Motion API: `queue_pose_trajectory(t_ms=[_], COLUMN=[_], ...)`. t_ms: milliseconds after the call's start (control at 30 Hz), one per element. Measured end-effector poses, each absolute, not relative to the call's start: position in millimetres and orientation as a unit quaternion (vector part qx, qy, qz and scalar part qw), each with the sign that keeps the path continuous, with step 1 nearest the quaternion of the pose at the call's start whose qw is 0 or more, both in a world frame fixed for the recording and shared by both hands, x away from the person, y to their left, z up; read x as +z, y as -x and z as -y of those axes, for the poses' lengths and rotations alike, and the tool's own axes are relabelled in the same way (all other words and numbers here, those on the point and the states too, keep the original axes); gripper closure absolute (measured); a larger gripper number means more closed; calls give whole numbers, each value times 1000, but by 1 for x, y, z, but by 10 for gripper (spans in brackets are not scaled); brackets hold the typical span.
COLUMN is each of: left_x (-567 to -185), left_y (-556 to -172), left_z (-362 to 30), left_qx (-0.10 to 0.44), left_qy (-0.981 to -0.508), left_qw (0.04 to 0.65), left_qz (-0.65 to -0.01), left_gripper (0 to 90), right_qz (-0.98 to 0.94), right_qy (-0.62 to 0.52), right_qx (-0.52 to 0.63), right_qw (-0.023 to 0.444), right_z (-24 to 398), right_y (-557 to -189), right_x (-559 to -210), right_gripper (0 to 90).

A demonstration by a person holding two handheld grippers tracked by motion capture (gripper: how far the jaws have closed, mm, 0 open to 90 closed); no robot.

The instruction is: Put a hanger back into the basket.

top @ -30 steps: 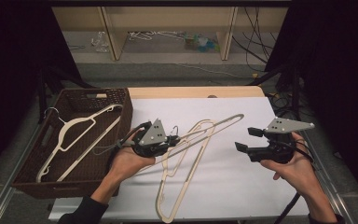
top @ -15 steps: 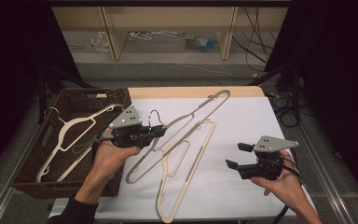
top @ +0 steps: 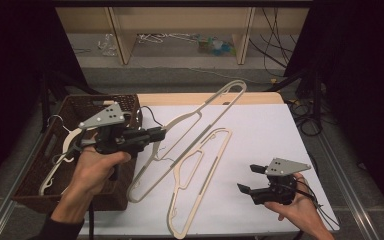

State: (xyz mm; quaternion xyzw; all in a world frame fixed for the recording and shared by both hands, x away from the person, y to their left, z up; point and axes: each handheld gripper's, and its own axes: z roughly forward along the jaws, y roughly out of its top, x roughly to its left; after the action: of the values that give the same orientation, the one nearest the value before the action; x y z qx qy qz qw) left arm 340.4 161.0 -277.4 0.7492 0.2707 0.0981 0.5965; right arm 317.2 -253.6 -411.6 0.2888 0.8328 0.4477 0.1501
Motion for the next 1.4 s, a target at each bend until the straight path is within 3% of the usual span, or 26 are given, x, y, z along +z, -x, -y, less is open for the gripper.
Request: queue_pose_trajectory(t_ms=[400, 800, 1033, 1267, 1300, 1400], left_x=[-248, -228, -231, -233, -234, -239], left_y=[-333, -336, -345, -359, -363, -368], left_z=[-195, -229, -252, -281, -288, -301], left_qx=[93, 123, 130, 154, 188, 210], left_qy=[-733, -723, -715, -711, -716, -719], left_qw=[614, 607, 588, 586, 569, 556], left_qz=[-279, -305, -355, -356, -358, -360], left_gripper=[857, 858, 858, 858, 858, 858], right_qz=[-833, -838, -840, -840, -841, -843], right_qy=[-284, -279, -278, -278, -278, -276], right_qx=[451, 447, 445, 444, 444, 442], right_qw=[147, 141, 140, 137, 137, 135], right_z=[253, 252, 252, 252, 252, 251], right_y=[-314, -313, -312, -313, -313, -313], right_x=[-415, -418, -419, -420, -420, -421], right_gripper=[252, 251, 253, 253, 253, 253])
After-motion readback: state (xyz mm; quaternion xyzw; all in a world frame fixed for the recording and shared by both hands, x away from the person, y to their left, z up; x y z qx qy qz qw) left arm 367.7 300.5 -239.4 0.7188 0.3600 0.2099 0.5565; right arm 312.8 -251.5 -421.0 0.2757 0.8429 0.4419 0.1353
